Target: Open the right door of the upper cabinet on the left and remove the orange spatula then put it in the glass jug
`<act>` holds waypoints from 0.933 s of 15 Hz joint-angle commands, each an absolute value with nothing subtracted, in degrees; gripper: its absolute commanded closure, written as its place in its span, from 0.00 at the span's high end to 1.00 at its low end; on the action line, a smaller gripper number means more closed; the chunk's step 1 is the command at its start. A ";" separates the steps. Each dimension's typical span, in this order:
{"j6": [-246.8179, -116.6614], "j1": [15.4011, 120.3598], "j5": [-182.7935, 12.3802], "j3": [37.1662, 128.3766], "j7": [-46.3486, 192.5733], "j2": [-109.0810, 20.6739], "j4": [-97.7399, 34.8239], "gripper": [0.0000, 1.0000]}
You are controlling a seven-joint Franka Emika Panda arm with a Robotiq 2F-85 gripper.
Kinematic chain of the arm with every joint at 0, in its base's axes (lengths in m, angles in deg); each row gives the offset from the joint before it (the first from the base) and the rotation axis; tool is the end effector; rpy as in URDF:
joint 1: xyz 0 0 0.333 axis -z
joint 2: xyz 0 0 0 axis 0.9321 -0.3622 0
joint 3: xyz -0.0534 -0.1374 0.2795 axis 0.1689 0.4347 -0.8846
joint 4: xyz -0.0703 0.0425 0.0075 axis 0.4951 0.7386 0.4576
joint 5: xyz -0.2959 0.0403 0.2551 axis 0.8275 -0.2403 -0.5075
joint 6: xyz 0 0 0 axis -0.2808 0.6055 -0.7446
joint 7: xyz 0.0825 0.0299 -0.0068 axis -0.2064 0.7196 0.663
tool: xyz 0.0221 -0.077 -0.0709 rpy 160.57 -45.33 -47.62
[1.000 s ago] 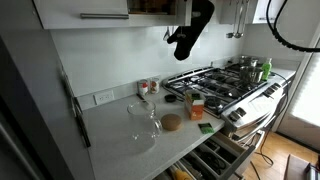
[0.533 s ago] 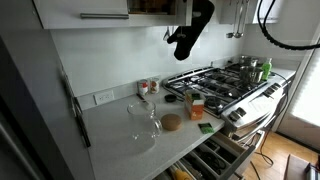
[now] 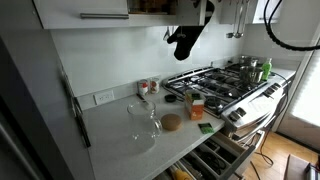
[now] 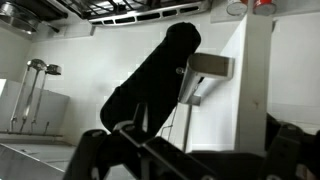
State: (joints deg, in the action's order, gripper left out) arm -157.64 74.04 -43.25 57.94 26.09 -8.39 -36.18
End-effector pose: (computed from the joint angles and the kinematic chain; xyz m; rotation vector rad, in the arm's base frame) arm 0.4516 0.1223 0.7905 2.3014 -0.6377 1.2243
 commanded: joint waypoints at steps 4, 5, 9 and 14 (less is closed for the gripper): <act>-143.34 70.35 -42.42 59.03 24.51 -8.80 -33.17 1.00; -142.61 70.11 -42.51 59.35 24.22 -9.07 -32.78 1.00; -140.57 70.53 -41.85 60.90 21.43 -9.47 -32.55 1.00; -145.51 68.08 -44.59 63.01 20.27 -9.15 -32.89 1.00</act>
